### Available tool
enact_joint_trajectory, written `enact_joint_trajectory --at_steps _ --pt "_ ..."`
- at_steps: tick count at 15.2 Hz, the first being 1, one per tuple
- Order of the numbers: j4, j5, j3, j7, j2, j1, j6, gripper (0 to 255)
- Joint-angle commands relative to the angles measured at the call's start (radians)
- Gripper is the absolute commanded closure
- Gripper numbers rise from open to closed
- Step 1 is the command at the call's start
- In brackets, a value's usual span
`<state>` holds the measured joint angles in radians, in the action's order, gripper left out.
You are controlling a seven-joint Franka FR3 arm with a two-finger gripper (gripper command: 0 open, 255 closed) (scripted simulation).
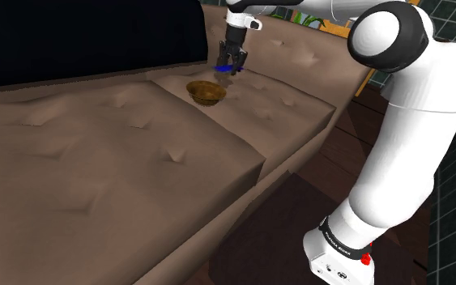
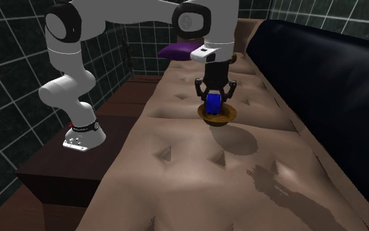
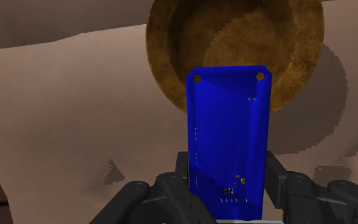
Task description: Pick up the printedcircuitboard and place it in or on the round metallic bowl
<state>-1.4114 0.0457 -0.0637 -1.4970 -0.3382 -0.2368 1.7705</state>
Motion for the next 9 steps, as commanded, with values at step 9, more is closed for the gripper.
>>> enact_joint_trajectory --at_steps 9 --pt "0.067 0.023 -0.04 -0.141 -0.071 0.1 -0.001 255"
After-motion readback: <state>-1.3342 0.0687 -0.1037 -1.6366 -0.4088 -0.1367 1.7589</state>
